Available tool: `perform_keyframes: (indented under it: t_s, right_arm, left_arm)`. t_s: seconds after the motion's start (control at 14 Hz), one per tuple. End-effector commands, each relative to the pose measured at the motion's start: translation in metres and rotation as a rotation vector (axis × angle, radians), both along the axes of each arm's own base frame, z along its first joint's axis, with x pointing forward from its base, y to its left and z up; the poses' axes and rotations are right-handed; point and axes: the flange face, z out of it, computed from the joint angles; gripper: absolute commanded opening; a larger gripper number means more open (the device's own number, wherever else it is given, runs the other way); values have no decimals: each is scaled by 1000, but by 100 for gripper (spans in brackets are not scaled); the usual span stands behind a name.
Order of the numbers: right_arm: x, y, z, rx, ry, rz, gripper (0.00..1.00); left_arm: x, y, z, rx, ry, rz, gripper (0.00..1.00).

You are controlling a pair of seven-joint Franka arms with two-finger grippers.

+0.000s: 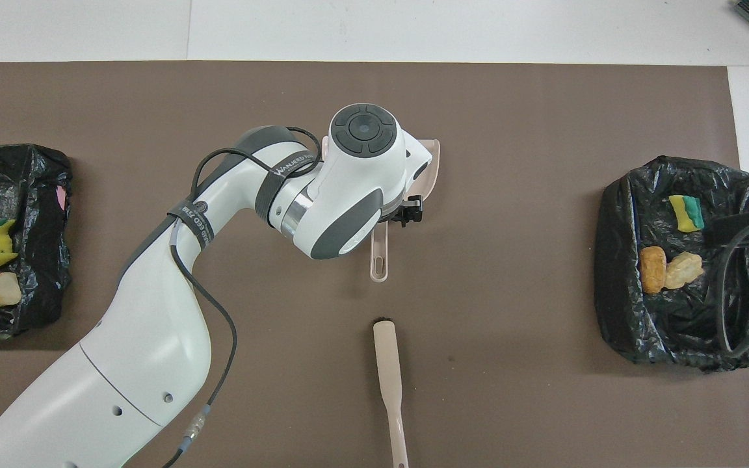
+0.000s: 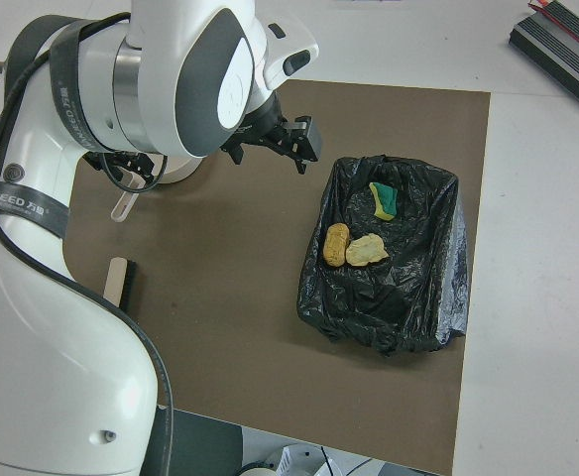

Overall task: Sweep and dump trash in bin
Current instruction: 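Bring the empty dustpan to the table center with the left gripper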

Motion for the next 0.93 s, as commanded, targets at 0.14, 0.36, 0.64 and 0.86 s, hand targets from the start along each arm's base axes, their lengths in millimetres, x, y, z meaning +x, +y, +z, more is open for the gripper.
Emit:
perform_keyframes:
  t_s: [0.14, 0.36, 0.64, 0.86]
  right_arm:
    - [-3, -2, 0, 11, -10, 12, 100]
    - [-3, 2, 0, 11, -10, 20, 100]
    - [-3, 2, 0, 11, -10, 20, 100]
    - [-3, 2, 0, 11, -10, 18, 100]
  left_arm:
    - [-22, 42, 52, 122, -60, 11, 100]
    - [-40, 79, 60, 206, -78, -30, 100]
    - [-48, 133, 72, 253, -83, -45, 100]
    - [-56, 197, 89, 239, -53, -79, 100]
